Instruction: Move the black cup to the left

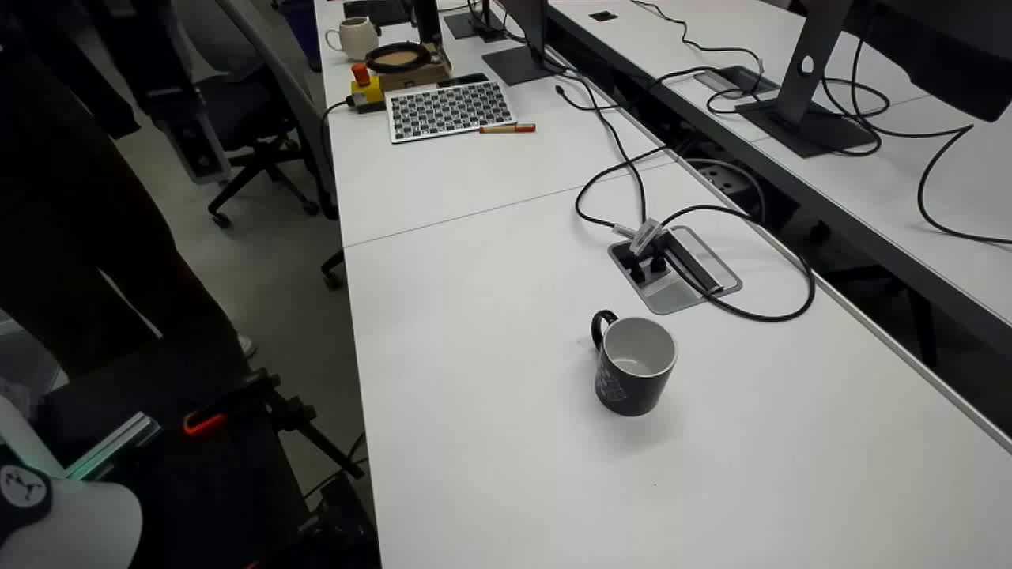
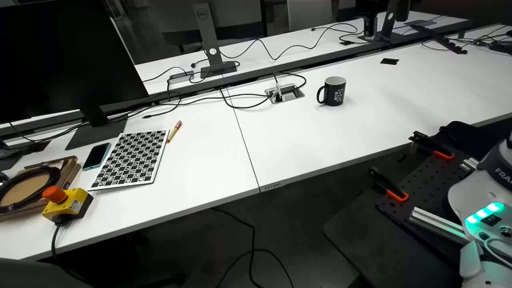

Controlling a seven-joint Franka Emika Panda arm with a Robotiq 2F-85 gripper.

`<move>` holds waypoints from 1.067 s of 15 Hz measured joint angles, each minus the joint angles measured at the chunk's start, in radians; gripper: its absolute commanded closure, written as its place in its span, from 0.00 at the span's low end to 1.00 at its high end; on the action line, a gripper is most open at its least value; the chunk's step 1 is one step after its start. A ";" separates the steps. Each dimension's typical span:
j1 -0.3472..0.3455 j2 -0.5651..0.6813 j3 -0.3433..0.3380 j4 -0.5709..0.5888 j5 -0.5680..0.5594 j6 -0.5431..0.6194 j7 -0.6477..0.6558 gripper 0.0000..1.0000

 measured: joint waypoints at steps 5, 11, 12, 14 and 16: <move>0.005 0.003 -0.002 0.000 0.003 0.007 -0.004 0.00; 0.033 0.109 -0.023 0.015 0.045 0.121 -0.028 0.00; 0.032 0.141 -0.023 0.023 0.042 0.141 -0.026 0.00; 0.023 0.208 -0.021 0.044 0.022 0.184 -0.010 0.00; 0.006 0.273 -0.010 0.069 -0.030 0.244 0.037 0.00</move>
